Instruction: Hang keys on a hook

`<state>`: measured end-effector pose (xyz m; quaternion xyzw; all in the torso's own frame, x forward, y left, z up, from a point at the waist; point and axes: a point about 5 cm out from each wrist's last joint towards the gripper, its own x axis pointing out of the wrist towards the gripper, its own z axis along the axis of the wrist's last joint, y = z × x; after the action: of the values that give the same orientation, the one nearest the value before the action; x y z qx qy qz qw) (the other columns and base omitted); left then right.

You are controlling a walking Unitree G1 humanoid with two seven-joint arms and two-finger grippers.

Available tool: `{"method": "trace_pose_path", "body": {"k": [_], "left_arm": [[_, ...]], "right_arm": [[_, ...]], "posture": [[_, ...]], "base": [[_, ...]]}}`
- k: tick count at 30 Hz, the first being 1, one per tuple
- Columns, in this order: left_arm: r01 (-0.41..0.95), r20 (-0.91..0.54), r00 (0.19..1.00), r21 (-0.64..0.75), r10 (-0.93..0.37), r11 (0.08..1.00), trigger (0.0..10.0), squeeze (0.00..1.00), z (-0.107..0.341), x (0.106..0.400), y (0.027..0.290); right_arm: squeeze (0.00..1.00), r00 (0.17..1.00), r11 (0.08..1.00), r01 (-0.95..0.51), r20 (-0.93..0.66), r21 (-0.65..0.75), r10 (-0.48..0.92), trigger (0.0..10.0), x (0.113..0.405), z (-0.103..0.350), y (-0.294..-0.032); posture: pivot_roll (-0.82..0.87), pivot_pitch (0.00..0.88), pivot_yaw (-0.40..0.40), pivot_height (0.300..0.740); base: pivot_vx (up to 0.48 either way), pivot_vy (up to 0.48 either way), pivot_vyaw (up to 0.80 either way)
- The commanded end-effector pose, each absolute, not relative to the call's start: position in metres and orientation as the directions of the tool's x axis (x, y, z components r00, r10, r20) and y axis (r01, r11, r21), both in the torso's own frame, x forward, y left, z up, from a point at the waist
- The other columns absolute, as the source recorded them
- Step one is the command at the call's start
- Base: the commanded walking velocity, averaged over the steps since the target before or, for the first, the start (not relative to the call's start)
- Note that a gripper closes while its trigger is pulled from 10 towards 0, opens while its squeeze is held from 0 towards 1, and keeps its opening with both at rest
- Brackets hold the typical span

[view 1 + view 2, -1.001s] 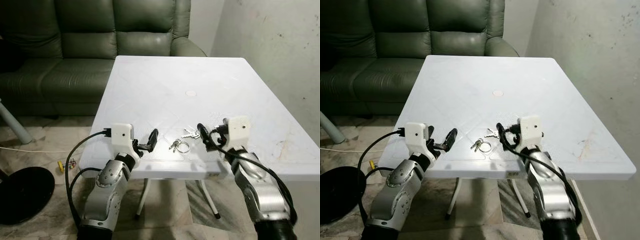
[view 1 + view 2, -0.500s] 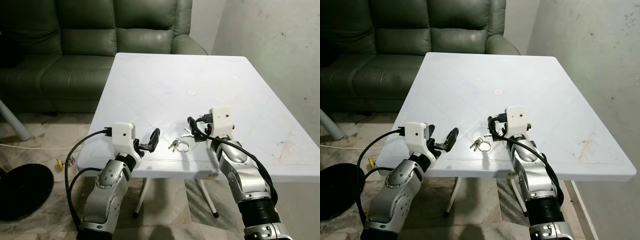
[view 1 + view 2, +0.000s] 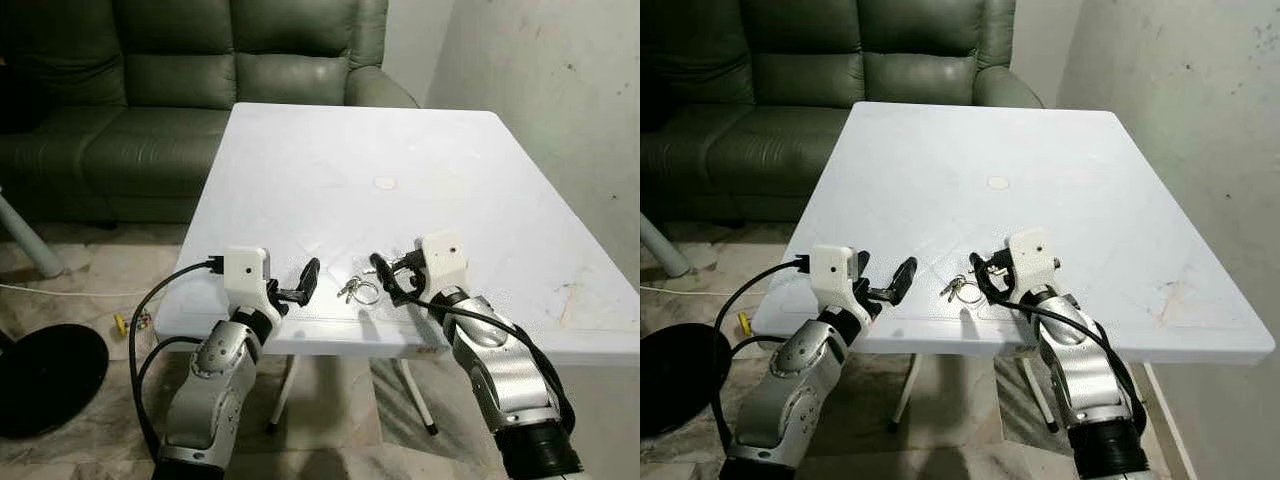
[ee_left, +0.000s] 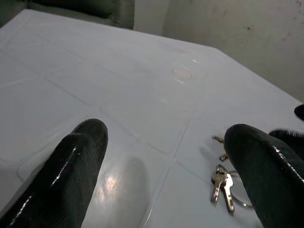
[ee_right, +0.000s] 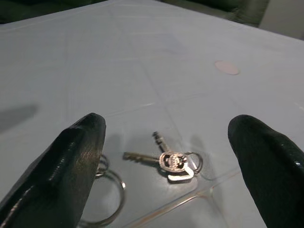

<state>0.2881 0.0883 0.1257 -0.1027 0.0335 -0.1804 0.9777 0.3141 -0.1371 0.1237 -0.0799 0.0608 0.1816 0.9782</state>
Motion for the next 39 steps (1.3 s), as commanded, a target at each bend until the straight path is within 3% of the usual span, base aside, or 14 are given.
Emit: {"method": "trace_pose_path", "body": {"k": [1, 16, 39], "left_arm": [[0.360, -0.035, 0.926, -0.217, -0.376, 0.907, 10.0, 0.00, 0.126, 0.289, 0.085], [0.334, -0.052, 0.934, -0.223, -0.353, 0.916, 10.0, 0.00, 0.124, 0.287, 0.084], [0.241, -0.090, 0.958, -0.256, -0.272, 0.936, 10.0, 0.00, 0.116, 0.267, 0.084]], "right_arm": [[0.00, 0.923, 0.913, -0.376, -0.152, -0.160, 0.353, 10.0, 0.312, 0.127, -0.134], [0.00, 0.933, 0.938, -0.312, -0.231, -0.148, 0.274, 10.0, 0.309, 0.116, -0.108], [0.00, 0.891, 0.909, -0.405, -0.264, -0.098, 0.368, 10.0, 0.306, 0.116, -0.095]], "posture": [[-0.10, 0.033, -0.057, 0.740], [-0.08, 0.039, -0.071, 0.740], [0.00, 0.097, -0.166, 0.740]], "base": [[0.000, 0.000, 0.00], [0.000, 0.000, 0.00], [0.000, 0.000, 0.00]]}}
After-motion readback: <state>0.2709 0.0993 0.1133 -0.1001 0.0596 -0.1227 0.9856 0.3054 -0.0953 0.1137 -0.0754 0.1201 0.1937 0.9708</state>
